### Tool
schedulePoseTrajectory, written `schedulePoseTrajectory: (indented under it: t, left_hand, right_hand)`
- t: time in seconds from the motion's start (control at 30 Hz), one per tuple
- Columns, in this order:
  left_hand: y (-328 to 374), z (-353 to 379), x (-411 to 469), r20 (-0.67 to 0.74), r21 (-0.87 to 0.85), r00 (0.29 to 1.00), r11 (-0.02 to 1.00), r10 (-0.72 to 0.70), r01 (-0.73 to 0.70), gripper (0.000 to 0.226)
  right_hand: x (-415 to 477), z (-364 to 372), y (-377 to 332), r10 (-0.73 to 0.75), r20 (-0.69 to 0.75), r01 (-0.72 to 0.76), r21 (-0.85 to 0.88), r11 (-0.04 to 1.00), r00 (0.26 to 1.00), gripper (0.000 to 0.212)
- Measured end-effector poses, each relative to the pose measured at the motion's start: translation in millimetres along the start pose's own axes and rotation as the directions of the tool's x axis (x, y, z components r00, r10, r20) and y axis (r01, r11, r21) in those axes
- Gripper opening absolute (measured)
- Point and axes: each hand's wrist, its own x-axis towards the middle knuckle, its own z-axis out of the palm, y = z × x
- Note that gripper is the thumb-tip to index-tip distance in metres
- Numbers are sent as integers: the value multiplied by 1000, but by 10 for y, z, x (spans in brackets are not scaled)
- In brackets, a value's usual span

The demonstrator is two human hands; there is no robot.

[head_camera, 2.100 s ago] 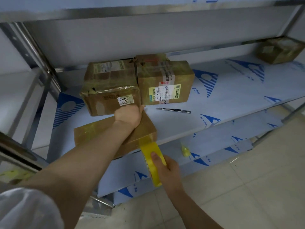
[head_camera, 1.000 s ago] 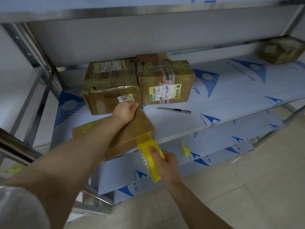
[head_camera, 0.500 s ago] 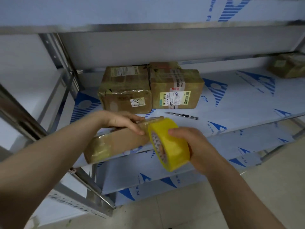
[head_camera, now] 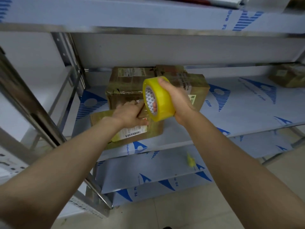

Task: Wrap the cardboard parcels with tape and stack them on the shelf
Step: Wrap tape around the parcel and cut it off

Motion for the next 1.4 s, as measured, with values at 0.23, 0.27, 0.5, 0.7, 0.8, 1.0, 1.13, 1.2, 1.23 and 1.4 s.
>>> schedulePoseTrajectory:
  t: [0.23,0.27,0.5,0.7,0.8,1.0,1.13,1.2,1.23,1.4]
  left_hand:
    - [-4,-76,2,41,-61,999,998,3,0,89]
    - [5,-77,-27,38,-92,999,996,14,-10,88]
    - [79,92,-225,8,-4,997,998,70,-70,89]
    - [124,156,-323,-103,60,965,970,242,-237,74]
    - [133,143,-327,-65,78,965,966,253,-248,72]
    - [98,-103,-194,45,-452,936,842,350,-293,50]
    - [12,-78,-116,182,-567,942,813,284,-135,19]
    - [-20,7,-84,107,-402,990,914,95,-44,20]
    - [-23,71,-81,23,-326,1000,945,13,-4,29]
    - [86,510,-284,121,-133,991,988,-57,74,120]
  right_hand:
    - [-464,-168,446,-20,-111,23,27,999,994,25]
    - [-492,-200,455,-37,-114,41,34,999,993,24]
    - [-683,-253,740,-93,-102,99,60,993,990,37]
    - [-715,-253,990,-166,-112,174,60,983,980,38]
    - [-717,-255,959,-158,-109,164,53,985,981,39]
    - [-574,-419,395,-11,105,-2,127,992,994,29]
    - [-317,-321,177,56,276,-68,33,997,960,21]
    - [-127,-178,194,74,192,-68,-39,997,979,14]
    - [-26,-119,210,73,147,-67,-48,997,986,18]
    - [425,60,268,97,-5,-97,-117,988,995,43]
